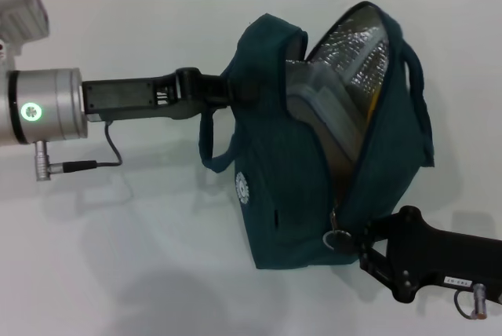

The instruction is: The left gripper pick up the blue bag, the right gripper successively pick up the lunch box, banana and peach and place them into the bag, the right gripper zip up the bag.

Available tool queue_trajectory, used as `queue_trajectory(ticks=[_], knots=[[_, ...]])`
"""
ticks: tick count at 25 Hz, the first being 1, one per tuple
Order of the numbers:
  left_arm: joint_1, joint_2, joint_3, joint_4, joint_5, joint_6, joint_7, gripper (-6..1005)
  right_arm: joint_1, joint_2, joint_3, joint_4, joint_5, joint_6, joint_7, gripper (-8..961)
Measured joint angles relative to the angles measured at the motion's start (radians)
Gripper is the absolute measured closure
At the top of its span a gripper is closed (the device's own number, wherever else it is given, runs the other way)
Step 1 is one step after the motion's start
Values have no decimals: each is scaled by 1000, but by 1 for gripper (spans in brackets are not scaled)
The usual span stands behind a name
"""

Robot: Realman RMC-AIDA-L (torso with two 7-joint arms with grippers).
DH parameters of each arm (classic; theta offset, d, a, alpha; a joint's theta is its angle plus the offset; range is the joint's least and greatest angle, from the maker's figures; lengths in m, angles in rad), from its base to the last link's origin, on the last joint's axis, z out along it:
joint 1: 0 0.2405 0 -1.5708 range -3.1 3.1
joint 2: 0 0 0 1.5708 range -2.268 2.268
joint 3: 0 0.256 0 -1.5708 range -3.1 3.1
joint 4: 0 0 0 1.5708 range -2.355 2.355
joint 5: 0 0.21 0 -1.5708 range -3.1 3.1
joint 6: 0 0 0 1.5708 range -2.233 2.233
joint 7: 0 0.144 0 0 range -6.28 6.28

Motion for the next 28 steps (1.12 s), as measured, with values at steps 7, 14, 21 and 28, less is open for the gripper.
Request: queue_trajectory(ticks=[7,14,21,28], knots=[[11,4,-2,2,-7,-2,18,901,-8,0,1,-9,19,-25,0,946],[26,4,-1,0,-33,-3,29,682,-15,0,0,-13,33,-22,0,946],[41,3,-1,2,-70,1,53,594,-30,-3,0,-15,47,-22,-1,945],[49,-8,-1,3,-124,38,131,550,-32,-2,0,-15,70,-54,-15,944]])
